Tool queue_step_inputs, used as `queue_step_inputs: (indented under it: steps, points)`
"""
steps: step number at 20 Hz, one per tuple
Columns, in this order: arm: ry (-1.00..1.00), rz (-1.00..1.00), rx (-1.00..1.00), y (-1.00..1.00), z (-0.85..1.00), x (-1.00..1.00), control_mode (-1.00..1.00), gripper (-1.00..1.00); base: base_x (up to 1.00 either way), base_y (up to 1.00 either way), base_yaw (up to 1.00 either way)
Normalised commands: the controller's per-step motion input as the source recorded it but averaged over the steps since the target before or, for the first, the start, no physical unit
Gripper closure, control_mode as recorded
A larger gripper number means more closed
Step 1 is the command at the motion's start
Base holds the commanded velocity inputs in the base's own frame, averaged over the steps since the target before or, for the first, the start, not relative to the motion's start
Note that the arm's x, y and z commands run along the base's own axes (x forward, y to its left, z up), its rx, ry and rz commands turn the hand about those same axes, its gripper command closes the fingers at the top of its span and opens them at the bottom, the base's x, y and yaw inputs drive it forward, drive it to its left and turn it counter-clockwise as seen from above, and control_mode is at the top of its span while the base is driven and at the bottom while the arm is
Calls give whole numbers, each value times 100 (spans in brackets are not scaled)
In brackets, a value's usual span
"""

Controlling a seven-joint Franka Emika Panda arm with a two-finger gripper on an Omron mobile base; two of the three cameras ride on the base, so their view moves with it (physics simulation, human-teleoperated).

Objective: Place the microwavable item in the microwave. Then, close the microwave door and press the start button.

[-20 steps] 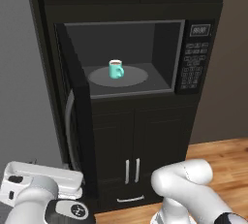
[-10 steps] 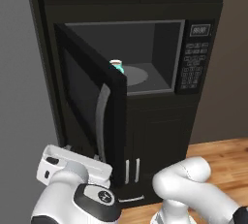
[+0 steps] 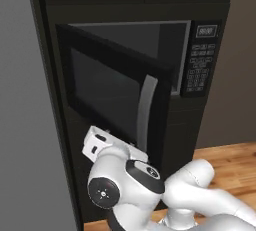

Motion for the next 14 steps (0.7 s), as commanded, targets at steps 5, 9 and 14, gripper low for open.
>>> queue_step_inputs:
  steps: [5,9,14]
  points:
    - [0,-1,9,-77,15,81,-100,-100,0,0,0]
    - [0,0,10,-42,24,100,-100,-100,0,0,0]
    - [0,0,9,-13,14,100,-100,-100,0,0,0]
